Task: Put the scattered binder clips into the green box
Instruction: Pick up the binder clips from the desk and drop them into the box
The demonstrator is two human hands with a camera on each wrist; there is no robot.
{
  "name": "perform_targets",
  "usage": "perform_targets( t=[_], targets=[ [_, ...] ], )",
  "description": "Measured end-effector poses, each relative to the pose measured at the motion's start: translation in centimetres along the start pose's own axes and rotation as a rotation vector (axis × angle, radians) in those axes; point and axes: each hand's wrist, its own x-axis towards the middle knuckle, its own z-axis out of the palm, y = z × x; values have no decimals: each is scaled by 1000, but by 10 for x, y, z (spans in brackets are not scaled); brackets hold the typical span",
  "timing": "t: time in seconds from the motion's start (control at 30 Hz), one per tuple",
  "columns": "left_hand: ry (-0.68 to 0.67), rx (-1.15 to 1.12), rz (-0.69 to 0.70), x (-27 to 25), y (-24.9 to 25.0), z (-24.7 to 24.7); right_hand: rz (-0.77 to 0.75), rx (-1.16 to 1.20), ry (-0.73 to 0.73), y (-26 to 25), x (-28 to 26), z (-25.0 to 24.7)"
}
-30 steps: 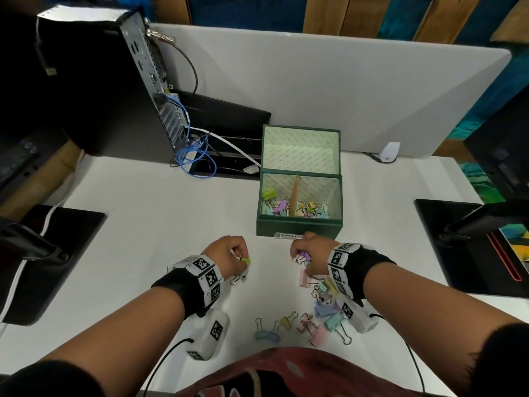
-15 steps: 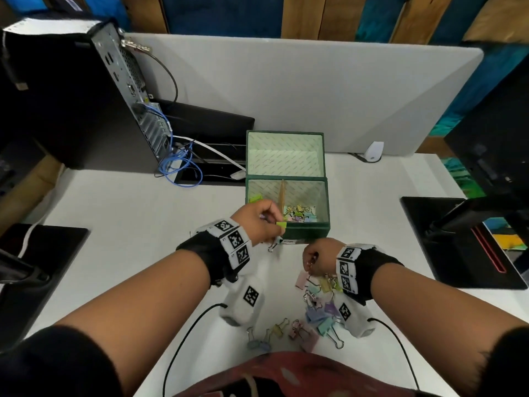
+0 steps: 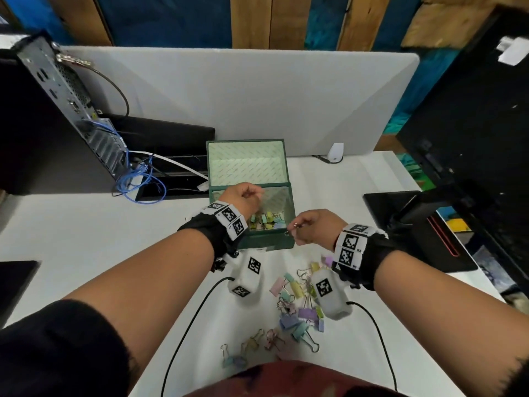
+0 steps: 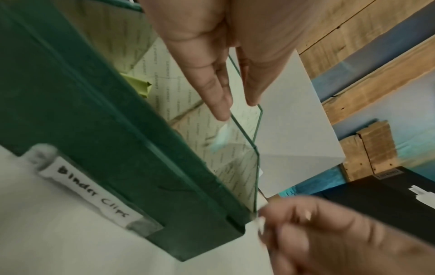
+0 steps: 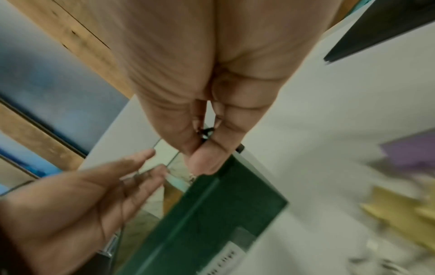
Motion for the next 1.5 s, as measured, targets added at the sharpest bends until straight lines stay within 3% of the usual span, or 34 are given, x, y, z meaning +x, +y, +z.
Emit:
perform_targets(
  t=[0.1, 0.2, 0.27, 0.43, 0.6, 0.7, 0.8, 0.97, 1.13, 1.33, 1.5],
  targets=[
    [-13, 7, -2, -7, -5, -7, -9, 1, 33, -14, 8, 3],
    [-108, -51, -40, -19, -11, -18, -55, -182, 63, -22, 18, 8],
    [-176, -14, -52, -29, -23, -29, -75, -174, 42, -26, 19, 13],
    [-406, 348, -83, -59, -52, -55, -135, -227, 68, -24, 15, 22],
    [-627, 672, -62, -89, -75, -58, -317, -288, 116, -10, -4, 27],
    [-776, 847, -34, -105, -81, -52, -416, -446, 33, 0, -16, 27],
    [-873, 946, -32, -119, -88, -45, -389, -608, -175, 9, -28, 32],
    [-875, 1020, 5, -134, -98, -36, -339, -852, -509, 27, -53, 49],
    [-862, 1030, 50, -138, -102, -27, -395, -1020, -655, 41, -70, 64],
    [-823, 1037, 103, -139, -106, -17, -388, -1011, -627, 49, -71, 77],
    [-740, 995, 118, -130, -104, -14, -308, -893, -466, 49, -60, 72]
  ],
)
